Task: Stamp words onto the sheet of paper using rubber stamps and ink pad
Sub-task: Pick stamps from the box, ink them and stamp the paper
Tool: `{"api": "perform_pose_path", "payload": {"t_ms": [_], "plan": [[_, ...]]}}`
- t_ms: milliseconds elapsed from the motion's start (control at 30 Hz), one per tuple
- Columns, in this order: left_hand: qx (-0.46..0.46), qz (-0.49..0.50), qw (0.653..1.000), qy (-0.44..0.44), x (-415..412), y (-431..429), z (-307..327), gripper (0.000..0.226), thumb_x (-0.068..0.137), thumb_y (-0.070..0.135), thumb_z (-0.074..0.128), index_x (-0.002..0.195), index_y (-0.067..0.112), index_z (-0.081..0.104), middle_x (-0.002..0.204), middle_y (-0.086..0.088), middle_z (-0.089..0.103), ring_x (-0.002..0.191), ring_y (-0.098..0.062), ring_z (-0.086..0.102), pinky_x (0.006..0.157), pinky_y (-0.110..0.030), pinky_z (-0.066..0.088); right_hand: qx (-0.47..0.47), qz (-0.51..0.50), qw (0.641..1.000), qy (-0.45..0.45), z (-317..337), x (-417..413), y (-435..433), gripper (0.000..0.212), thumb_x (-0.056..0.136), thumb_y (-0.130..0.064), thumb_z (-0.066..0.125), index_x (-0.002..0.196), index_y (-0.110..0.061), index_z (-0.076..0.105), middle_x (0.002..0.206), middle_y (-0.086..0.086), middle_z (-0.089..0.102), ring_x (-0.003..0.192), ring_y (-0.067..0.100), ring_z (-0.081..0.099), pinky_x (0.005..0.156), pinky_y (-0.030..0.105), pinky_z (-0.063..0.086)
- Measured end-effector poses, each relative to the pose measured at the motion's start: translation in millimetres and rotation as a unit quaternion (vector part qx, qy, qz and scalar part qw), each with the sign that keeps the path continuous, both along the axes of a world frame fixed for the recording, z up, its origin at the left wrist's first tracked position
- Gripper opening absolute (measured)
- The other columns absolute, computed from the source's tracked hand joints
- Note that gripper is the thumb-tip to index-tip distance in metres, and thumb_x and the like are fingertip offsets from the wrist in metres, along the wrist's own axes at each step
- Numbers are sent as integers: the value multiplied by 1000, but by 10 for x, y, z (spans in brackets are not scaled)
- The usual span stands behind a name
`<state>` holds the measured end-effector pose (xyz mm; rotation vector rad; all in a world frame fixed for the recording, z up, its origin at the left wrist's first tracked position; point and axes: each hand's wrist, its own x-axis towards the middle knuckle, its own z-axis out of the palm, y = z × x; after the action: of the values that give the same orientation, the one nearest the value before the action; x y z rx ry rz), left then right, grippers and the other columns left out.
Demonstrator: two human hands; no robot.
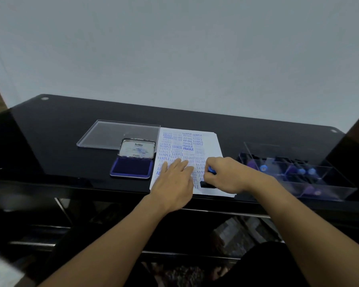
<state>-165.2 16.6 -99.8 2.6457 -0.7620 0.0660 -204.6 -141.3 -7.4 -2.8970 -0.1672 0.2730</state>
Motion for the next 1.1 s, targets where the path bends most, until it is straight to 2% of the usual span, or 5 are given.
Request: {"api": "perform_pose_path", "payload": {"t_ms": [667,1100], "plan": [[-17,-2,1000,1,19,9,-36,46,105,26,29,150,20,35,163,1,21,151,-17,7,123,-44,-1,5,-17,1000,5,-197,-7,-22,23,99,-32,45,77,-25,38,81,-1,51,68,15,46,55,29,31],[-17,-1,1000,0,16,6,-42,46,105,26,30,150,19,35,162,1,22,151,-17,9,123,-45,0,25,-22,999,-4,-284,-5,-40,24,97,-32,46,77,-26,35,87,5,55,71,21,50,60,34,36]]}}
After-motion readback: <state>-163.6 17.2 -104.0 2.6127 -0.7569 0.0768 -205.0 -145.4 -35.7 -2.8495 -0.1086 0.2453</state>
